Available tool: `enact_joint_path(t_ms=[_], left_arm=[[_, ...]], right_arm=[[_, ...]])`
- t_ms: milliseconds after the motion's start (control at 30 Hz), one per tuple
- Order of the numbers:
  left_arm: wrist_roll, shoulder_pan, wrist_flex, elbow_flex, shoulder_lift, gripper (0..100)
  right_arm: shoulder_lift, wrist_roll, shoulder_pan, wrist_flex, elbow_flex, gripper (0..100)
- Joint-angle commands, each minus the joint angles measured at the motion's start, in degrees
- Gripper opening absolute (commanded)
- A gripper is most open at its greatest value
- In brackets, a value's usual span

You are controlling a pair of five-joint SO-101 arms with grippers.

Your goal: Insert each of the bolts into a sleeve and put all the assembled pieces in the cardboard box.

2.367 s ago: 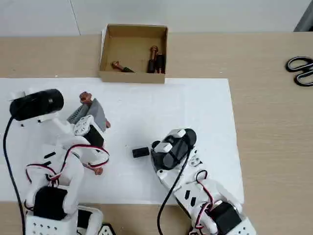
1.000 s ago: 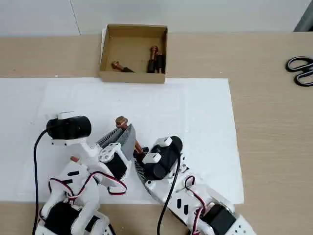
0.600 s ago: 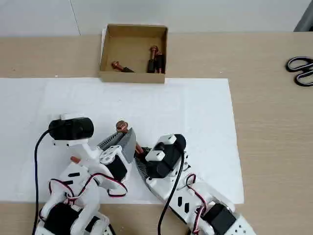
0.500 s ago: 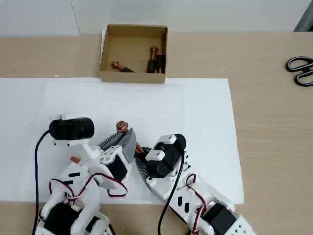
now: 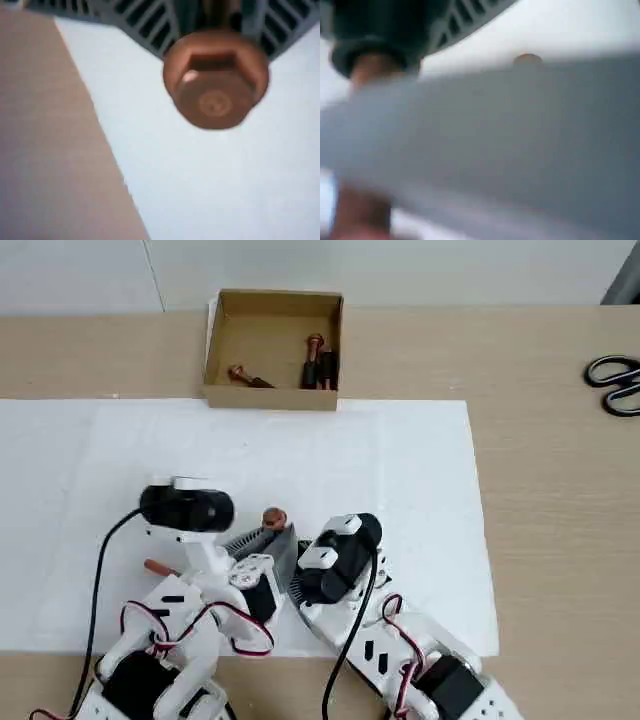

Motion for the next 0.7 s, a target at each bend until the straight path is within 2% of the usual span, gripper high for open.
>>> enact_joint_path(t_ms=[0, 167, 467, 667], left_arm=[[-0.26, 1.85, 1.93, -0.22, -0.44, 0], [-3.78, 1.85, 3.52, 2.15, -0.53, 0], [-4.22, 1.85, 2.46, 2.42, -0.53, 1], [-6.15, 1.85, 2.81, 2.51, -0.44, 19]], right_arm=[[-0.57, 1.32, 0.4, -1.71, -0.88, 0.4], [-0.57, 1.32, 0.4, -1.8, -0.88, 0.4], [-0.57, 1.32, 0.4, -1.8, -0.88, 0.4], [-0.57, 1.32, 0.48, -1.8, -0.79, 0.4]])
